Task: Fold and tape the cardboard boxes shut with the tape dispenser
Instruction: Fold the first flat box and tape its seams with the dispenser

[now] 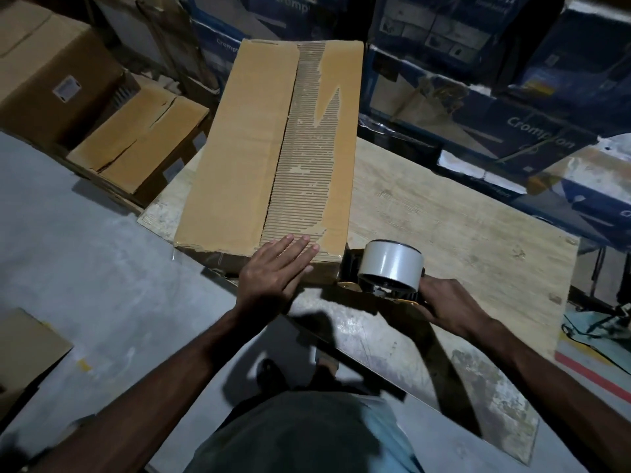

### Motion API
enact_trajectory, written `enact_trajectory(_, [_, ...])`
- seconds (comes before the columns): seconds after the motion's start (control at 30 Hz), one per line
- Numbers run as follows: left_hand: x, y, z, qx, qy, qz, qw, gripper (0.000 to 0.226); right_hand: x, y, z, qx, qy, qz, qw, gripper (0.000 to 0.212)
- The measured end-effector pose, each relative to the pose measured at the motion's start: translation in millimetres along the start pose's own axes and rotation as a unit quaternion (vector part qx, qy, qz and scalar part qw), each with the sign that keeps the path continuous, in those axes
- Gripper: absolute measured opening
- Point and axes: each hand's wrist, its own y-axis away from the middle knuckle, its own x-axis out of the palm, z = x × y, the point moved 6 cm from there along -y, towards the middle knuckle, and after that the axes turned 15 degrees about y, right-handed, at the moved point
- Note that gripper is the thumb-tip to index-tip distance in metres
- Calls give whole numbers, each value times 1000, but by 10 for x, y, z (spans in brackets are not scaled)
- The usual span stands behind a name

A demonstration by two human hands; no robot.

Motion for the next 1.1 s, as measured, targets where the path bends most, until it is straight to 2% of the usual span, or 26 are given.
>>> enact_trajectory(0.1, [18, -32, -43, -1, -45, -12, 999, 30, 139, 10, 18, 9, -4, -11, 1000, 27])
enact_trajectory(0.27, [1, -124, -127, -7, -96, 7, 995, 40, 4, -1, 72, 60, -61, -2, 996, 50])
enact_trajectory(0.33, [-12, -121, -118, -8, -88, 17, 996, 41, -130, -40, 61, 70, -78, 24, 994, 51])
enact_trajectory(0.43, [-1, -86, -63, -9, -84, 11, 996, 30, -80, 38, 74, 27, -26, 100, 994, 52])
enact_trajectory(0.5, [30, -101, -84, 4, -91, 1, 996, 30, 104, 301, 193, 6, -5, 115, 993, 56])
enact_trajectory(0.57, [33, -155, -112, 8, -99, -11, 995, 30, 327, 567, 362, 121, -134, 152, 972, 59])
enact_trajectory(0.6, [41, -163, -119, 3, -100, -14, 995, 30, 403, 653, 421, 209, -246, 137, 937, 57])
enact_trajectory(0.63, [47, -160, -131, -2, -101, -16, 995, 30, 520, 728, 407, 296, -330, 87, 892, 54])
enact_trajectory(0.73, [79, -132, -117, -12, -92, -26, 995, 34, 856, 759, 346, 469, -451, -44, 758, 40])
enact_trajectory(0.8, [98, -128, -114, -15, -73, -32, 997, 36, 1201, 659, 333, 538, -573, -94, 611, 28])
enact_trajectory(0.83, [102, -122, -122, -17, -63, -34, 997, 37, 1366, 585, 324, 564, -614, -114, 540, 28])
enact_trajectory(0.87, [104, -114, -121, -23, -50, -30, 998, 37, 1513, 506, 329, 578, -644, -142, 481, 30])
enact_trajectory(0.9, [102, -108, -112, -33, -38, -17, 999, 39, 1612, 418, 334, 589, -654, -166, 444, 34])
enact_trajectory(0.93, [95, -105, -103, -44, -27, 6, 999, 41, 1697, 351, 333, 595, -657, -189, 423, 39])
enact_trajectory(1.0, [80, -88, -72, -63, -14, 83, 994, 51, 1862, 276, 334, 621, -633, -217, 407, 45])
enact_trajectory(1.1, [-25, -86, -37, -66, 2, 217, 974, 68, 2018, 256, 364, 658, -597, -229, 398, 62])
